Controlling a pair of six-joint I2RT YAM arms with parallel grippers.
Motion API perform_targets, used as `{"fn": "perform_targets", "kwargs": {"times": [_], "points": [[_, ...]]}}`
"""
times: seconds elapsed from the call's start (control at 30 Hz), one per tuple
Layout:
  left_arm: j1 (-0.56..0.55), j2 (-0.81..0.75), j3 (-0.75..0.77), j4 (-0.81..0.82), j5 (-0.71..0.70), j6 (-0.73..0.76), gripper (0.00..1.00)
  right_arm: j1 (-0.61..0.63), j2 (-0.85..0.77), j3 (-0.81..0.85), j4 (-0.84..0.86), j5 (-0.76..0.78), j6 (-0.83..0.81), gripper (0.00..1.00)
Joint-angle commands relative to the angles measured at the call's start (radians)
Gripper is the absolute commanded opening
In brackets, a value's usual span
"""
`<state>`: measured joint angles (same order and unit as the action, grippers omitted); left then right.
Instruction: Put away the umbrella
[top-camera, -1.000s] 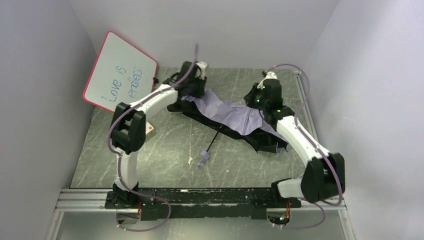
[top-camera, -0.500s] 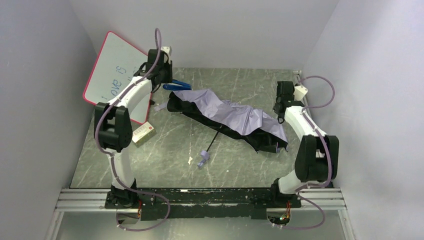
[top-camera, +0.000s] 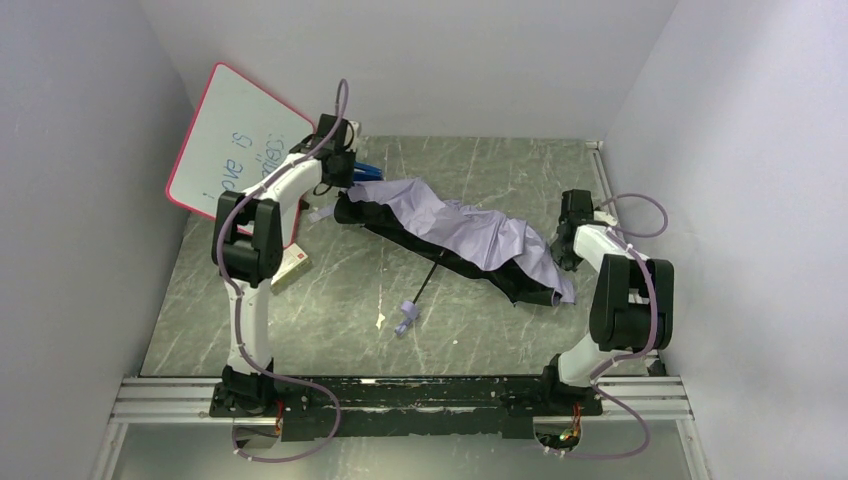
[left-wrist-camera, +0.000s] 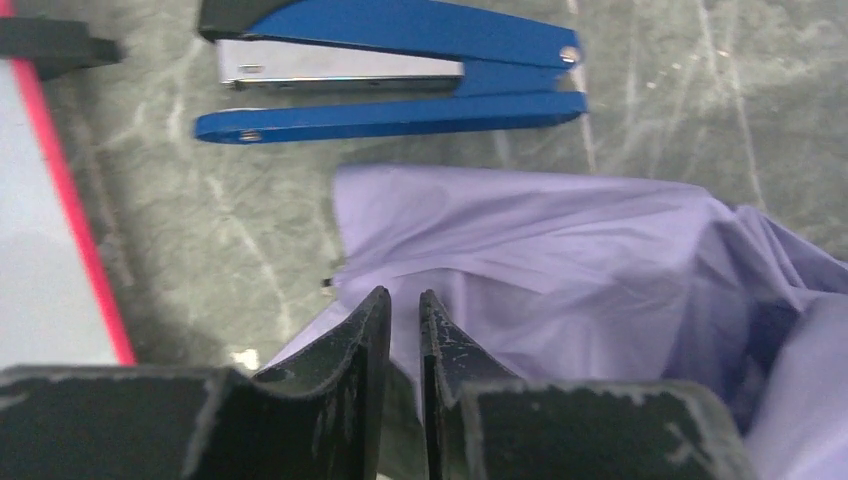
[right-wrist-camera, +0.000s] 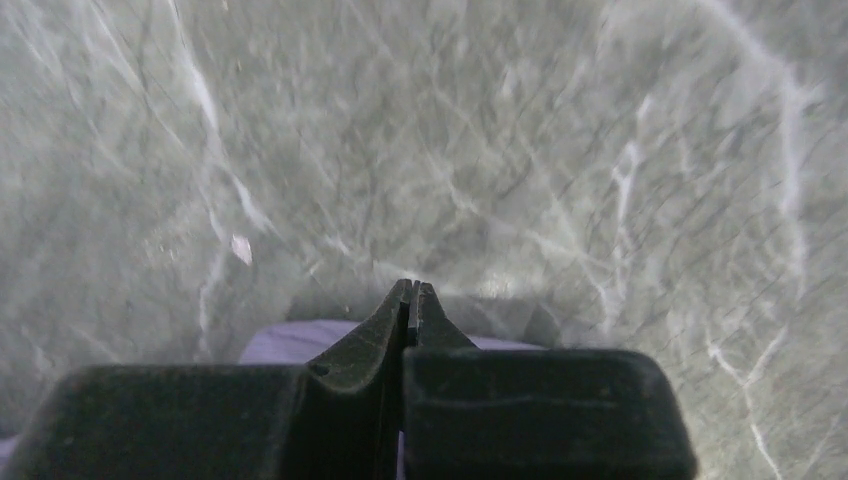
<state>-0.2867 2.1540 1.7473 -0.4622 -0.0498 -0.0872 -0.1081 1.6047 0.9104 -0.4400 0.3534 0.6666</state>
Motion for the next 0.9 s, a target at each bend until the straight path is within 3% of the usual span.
{"fn": "perform_targets", "kwargs": {"times": [0.0, 0.3, 0.57, 0.87], "points": [[-0.077, 0.04, 0.046, -0.065, 0.019, 0.036, 0.21, -0.002, -0.041, -0.051, 0.054, -0.14, -0.002, 0.0], [-0.167, 0.101, 0.051, -0.103, 0.047, 0.041, 0.18, 0.03, -0.071, -0.146, 0.122, -0.333, 0.011, 0.0], [-0.247, 0.122, 0.035, -0.107, 0.115, 0.028, 0.15, 0.127, -0.056, -0.165, 0.175, -0.408, 0.067, 0.0], [-0.365, 0.139, 0.021, -0.017, 0.286, -0.043, 0.15, 0.278, 0.017, -0.123, 0.259, -0.441, 0.153, 0.0]]}}
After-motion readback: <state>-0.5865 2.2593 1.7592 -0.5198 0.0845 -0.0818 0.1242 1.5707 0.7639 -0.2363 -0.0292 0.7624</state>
